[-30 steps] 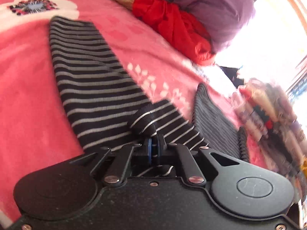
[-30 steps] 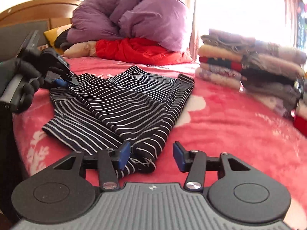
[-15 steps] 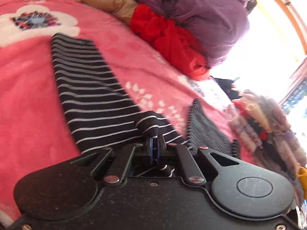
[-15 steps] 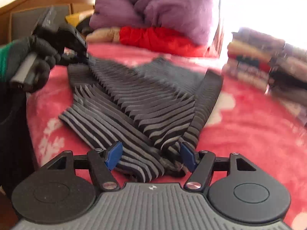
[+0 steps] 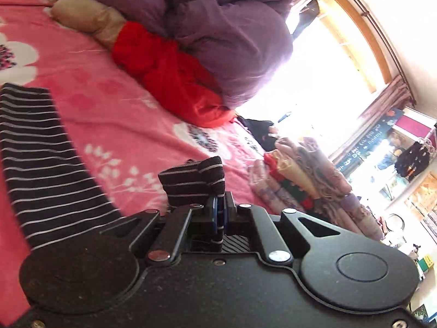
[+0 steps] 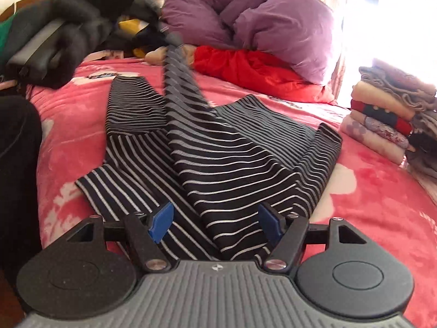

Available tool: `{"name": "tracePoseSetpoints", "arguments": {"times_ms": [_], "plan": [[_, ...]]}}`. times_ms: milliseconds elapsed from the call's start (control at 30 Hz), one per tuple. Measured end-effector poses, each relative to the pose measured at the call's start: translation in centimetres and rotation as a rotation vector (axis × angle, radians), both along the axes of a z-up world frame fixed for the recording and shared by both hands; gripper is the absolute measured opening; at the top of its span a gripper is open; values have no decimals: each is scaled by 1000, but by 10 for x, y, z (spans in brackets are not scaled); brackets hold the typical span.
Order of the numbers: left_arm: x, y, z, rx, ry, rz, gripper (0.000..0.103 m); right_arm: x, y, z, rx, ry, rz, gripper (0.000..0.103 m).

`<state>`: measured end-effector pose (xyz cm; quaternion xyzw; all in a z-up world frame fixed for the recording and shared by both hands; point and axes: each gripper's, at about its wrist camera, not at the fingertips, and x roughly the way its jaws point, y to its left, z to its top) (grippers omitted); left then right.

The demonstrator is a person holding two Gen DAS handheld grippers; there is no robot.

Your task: Fold clothes

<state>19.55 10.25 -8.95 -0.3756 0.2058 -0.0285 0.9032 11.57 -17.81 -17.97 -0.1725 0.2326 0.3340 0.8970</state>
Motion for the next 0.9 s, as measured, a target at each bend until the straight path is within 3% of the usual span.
{"name": "tracePoseSetpoints", "arguments": {"times_ms": [67,267,467,900], "plan": [[15,-12,8,9,-7,-24,2,0,0,0,-2,14,5,67],[68,-46,23,25,-9,-70,2,5,-7,-1,17,65,-1,48],[117,-92,15,99,34,-131,2,7,-14,-3,66,110,-29,48],[181,-168,-24,244,134,-200,2,28,-48,-3,346,335,-97,48]]}}
